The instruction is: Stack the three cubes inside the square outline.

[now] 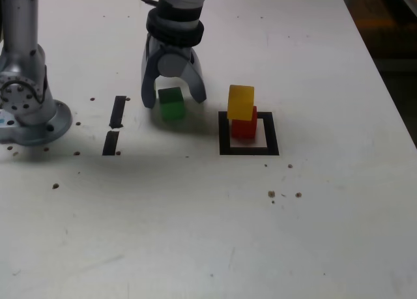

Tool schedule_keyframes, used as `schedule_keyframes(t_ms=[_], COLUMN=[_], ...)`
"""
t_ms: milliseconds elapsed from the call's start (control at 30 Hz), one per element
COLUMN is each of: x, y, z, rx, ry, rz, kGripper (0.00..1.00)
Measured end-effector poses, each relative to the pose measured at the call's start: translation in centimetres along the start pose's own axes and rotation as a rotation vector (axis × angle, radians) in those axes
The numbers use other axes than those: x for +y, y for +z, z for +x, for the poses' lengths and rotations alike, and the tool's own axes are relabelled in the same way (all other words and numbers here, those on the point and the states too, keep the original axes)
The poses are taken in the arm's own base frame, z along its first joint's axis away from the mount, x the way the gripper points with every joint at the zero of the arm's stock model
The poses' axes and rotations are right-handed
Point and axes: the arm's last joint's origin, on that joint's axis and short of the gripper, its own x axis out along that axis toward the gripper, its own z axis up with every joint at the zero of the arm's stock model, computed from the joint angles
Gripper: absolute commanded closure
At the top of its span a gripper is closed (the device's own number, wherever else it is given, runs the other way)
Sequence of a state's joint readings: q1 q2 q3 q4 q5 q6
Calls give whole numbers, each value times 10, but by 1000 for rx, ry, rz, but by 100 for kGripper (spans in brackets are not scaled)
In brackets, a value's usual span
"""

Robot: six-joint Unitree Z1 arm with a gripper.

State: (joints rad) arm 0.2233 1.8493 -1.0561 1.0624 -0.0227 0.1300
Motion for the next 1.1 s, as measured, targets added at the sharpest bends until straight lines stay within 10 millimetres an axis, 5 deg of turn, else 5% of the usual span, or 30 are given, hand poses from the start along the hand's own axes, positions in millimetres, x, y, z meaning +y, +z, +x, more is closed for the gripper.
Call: schedule_keyframes(t_ms=[333, 700, 867, 1100], x=[0, -3, -9, -27], y=[1, -26, -46, -48], z=[0, -29, -67, -111], rx=[-3, 27, -1, -43], ry=[-12, 7, 33, 59], rz=[0, -6, -3, 68], kGripper=[82, 84, 84, 84])
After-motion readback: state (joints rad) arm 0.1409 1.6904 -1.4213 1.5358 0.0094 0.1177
